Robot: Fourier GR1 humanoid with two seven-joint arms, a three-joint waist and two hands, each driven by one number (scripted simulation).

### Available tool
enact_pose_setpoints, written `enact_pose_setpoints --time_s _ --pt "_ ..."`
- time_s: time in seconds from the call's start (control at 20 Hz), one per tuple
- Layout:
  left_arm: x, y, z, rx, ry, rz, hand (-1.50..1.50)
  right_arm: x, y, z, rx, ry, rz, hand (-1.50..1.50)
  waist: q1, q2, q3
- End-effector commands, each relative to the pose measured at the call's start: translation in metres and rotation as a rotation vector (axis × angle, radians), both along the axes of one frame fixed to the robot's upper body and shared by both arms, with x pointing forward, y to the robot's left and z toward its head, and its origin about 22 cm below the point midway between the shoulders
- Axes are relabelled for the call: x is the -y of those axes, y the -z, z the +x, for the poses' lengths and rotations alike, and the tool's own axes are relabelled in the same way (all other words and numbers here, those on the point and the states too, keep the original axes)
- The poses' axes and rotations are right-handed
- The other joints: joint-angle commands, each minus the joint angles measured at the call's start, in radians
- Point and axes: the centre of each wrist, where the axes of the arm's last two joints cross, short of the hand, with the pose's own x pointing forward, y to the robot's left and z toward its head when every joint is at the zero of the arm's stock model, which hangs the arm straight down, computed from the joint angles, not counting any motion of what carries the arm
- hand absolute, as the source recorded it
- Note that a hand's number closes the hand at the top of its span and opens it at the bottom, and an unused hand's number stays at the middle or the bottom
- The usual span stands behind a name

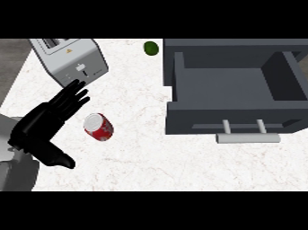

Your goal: Pick up the can, place it into the drawer and close the drawer

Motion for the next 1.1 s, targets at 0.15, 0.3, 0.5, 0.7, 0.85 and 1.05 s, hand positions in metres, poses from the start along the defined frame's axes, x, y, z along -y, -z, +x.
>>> enact_pose_setpoints --time_s 0.15,0.3,0.5,0.7,0.85,1.05 --pt "-0.011 0.044 0.003 -0.01 -0.039 0.045 -1.5 0.006 -0.001 0.004 -0.006 -0.025 -0.003 -1.5 0.002 0.001 0.0" --pt "0.003 0.064 0.017 0.002 -0.05 0.051 -1.5 0.007 -0.012 0.005 0.008 0.006 0.006 -1.5 -0.002 0.002 -0.001" --pt "-0.006 0.084 0.003 -0.005 -0.106 0.048 -1.5 0.017 0.004 -0.015 -0.006 -0.006 0.0 -1.5 -0.002 0.0 0.0" --pt "-0.033 0.1 0.015 -0.013 -0.118 0.055 -1.5 0.004 -0.009 -0.013 0.004 -0.025 -0.013 -1.5 -0.005 0.002 -0.001" --pt "-0.043 0.113 0.018 -0.025 -0.151 0.06 -1.5 0.015 0.004 -0.019 0.002 -0.001 -0.002 -1.5 -0.007 0.002 -0.001" --pt "-0.038 0.142 0.009 -0.051 -0.137 0.091 -1.5 0.013 -0.013 -0.018 0.008 -0.005 -0.011 -1.5 -0.014 0.005 -0.002"
